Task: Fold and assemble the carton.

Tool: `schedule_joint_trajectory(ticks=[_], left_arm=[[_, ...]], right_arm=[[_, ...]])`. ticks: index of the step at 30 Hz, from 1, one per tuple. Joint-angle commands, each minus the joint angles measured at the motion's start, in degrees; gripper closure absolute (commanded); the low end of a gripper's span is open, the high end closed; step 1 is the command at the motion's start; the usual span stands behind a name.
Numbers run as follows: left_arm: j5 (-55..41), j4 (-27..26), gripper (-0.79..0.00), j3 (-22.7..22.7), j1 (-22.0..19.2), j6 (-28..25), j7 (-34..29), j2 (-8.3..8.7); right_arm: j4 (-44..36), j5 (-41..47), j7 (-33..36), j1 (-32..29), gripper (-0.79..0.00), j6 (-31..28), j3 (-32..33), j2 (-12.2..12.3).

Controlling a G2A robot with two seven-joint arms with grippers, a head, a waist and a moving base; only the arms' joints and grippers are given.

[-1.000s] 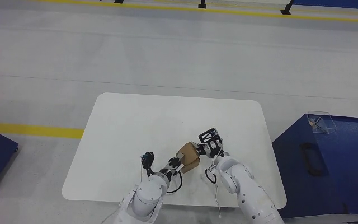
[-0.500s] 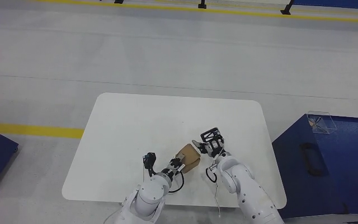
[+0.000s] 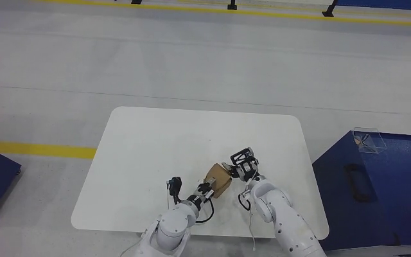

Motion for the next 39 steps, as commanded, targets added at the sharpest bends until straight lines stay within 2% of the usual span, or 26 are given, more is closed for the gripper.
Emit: schedule_joint_trajectory(ticks=[1, 14, 21, 29, 39], left_arm=[[-0.3, 0.4, -0.357, 0.2, -0.1, -0.2, 0.2, -0.02], [-1.1, 0.9, -0.363, 1.0, -0.4, -0.3, 1.6, 0.0], [-1.3, 0.7, -0.363, 1.2, -0.3, -0.8, 2.0, 0.1], [-1.5, 0.9, -0.376, 1.5, -0.5, -0.8, 2.3, 0.2], [-1.8, 0.7, -0.376, 1.6, -0.7, -0.7, 2.5, 0.33]], right_arm=[[0.0, -0.2, -0.2, -0.1, -0.785, -0.1, 0.0, 0.0], [-0.4, 0.8, -0.8, -0.7, -0.785, -2.5, 1.1, 0.1], [0.7, -0.3, -1.9, 0.0, -0.785, 0.2, 2.4, 0.0], [4.9, 0.1, -3.3, 2.2, -0.785, -3.7, 1.4, -0.2], [3.1, -1.2, -5.5, 0.7, -0.785, -8.2, 2.2, 0.3]])
